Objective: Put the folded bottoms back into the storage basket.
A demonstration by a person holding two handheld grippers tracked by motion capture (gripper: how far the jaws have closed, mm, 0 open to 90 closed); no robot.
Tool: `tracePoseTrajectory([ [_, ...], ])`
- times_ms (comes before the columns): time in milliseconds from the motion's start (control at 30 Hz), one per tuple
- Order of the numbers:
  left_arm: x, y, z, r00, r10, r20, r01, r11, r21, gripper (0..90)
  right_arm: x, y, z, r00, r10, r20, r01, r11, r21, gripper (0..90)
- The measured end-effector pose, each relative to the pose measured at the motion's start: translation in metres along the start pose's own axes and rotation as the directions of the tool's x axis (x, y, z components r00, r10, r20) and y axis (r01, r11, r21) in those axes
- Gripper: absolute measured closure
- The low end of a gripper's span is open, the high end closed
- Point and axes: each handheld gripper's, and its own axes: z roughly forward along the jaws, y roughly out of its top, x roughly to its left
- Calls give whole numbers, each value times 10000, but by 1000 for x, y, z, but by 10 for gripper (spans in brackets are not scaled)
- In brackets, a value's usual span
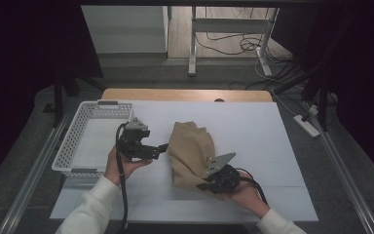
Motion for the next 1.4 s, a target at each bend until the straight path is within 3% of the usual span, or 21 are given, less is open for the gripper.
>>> tracePoseTrajectory([
  [267,0,14,11,9998,212,-61,-211,9997,134,111,1,-1,0,10000,-1,27,1,10000,-43,803],
  [800,18,23,35,9998,-143,-128,147,9994,302,112,1,-2,3,10000,1,-15,-1,10000,36,802],
  [1400,21,31,62,10000,-99,6,99,9976,688,112,1,-1,5,10000,-19,-40,19,10000,-48,802],
])
